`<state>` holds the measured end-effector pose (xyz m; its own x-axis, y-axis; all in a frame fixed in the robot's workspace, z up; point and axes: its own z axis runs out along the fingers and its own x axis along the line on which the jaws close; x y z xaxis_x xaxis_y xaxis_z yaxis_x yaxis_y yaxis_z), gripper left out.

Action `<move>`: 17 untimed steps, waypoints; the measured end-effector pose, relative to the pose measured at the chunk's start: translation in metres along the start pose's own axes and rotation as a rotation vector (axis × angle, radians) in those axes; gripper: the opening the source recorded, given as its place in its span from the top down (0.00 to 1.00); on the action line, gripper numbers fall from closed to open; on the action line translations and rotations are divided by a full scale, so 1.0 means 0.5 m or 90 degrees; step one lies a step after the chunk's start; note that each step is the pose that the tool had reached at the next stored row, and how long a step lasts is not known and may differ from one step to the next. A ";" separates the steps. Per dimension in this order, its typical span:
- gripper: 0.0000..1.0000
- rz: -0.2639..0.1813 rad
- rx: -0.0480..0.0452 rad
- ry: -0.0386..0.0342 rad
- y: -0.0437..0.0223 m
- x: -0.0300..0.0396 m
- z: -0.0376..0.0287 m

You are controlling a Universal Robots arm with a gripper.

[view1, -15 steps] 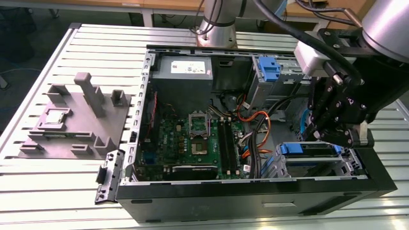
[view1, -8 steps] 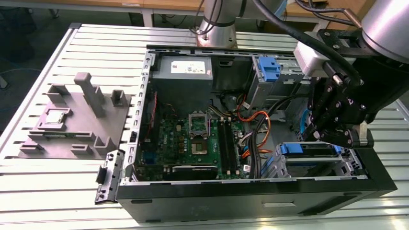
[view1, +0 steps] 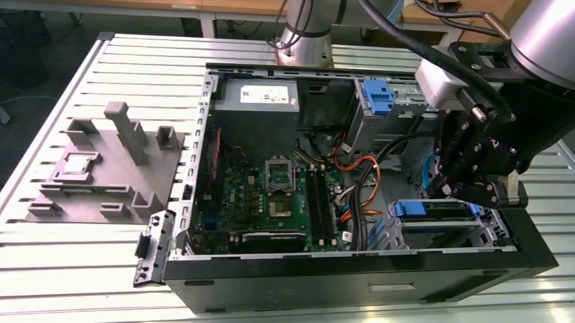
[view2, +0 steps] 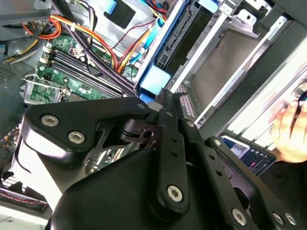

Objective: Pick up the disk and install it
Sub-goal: 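Insert the first disk wire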

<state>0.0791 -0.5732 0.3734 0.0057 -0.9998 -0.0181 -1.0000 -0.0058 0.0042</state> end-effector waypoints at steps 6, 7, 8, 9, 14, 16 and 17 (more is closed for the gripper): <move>0.90 -0.016 -0.0005 0.0000 -0.009 0.000 0.001; 0.90 -0.016 -0.0009 0.0000 -0.013 0.000 0.001; 0.90 -0.016 -0.0012 0.0001 -0.017 0.000 0.001; 0.90 -0.016 -0.0013 0.0001 -0.020 0.000 0.001; 0.90 -0.016 -0.0014 0.0000 -0.032 -0.002 0.001; 0.90 -0.016 -0.0014 0.0000 -0.035 -0.004 0.001; 0.90 -0.016 -0.0014 0.0000 -0.035 -0.004 0.001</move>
<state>0.0967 -0.5709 0.3730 0.0312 -0.9993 -0.0182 -0.9995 -0.0313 0.0059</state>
